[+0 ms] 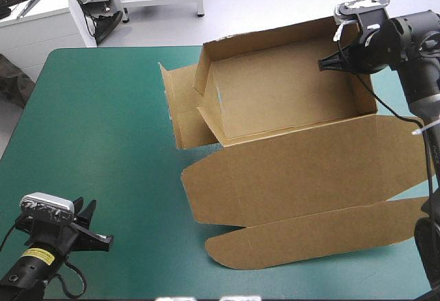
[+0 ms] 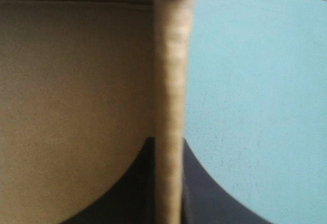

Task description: Fold the box

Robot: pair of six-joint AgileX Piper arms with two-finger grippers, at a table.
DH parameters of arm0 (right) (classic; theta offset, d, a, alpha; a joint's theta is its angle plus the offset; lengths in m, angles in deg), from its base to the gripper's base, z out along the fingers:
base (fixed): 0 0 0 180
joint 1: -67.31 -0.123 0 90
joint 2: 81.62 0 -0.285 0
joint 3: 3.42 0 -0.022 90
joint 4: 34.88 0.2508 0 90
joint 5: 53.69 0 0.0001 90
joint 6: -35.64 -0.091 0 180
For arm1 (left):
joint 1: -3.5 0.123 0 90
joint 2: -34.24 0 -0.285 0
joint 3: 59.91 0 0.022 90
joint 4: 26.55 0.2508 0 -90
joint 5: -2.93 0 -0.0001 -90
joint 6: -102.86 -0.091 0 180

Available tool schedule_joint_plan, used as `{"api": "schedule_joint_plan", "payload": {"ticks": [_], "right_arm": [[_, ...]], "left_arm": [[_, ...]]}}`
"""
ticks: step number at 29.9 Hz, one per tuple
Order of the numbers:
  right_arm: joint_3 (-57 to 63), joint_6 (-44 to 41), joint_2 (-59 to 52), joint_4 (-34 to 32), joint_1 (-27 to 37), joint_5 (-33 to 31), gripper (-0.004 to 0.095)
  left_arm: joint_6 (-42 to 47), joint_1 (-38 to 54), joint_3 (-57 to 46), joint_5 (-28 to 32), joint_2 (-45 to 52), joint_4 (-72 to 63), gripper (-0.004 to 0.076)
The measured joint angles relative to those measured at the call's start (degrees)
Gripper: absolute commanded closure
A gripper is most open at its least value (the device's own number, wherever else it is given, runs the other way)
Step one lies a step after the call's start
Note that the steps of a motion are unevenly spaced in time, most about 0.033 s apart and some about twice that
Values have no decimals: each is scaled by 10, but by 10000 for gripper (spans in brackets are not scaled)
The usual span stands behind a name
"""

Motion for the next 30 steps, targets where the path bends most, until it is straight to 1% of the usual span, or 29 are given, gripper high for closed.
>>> {"api": "schedule_joint_plan", "payload": {"ticks": [1, 3, 4, 8, 13, 17, 20, 23, 25, 29, 30], "right_arm": [[0, 0, -4, 1, 0, 0, 928], [0, 0, -8, 3, 0, 0, 928], [0, 0, -9, 4, 0, 0, 928], [0, 0, -11, 17, 0, 0, 928], [0, 0, -11, 30, 0, 0, 928], [0, 0, -11, 30, 0, 0, 928], [0, 0, -11, 29, 0, 0, 928], [0, 0, -12, 29, 0, 0, 928], [0, 0, -13, 29, 0, 0, 928], [0, 0, -13, 30, 0, 0, 928], [0, 0, -13, 30, 0, 0, 928]], "left_arm": [[0, 0, 0, 3, 0, -5, 227], [0, 0, 0, 13, 0, -26, 162], [0, 0, 0, 18, 0, -33, 152], [0, 0, 0, 46, 0, -70, 162], [0, 0, 0, 55, 0, -108, 164], [0, 0, -1, 66, 0, -118, 190], [0, 0, 13, 68, -11, -119, 225], [0, 0, 54, 68, -50, -117, 253], [0, 0, 87, 70, -91, -112, 253], [0, 0, 166, 71, -208, -110, 253], [0, 0, 194, 65, -250, -110, 253]]}}
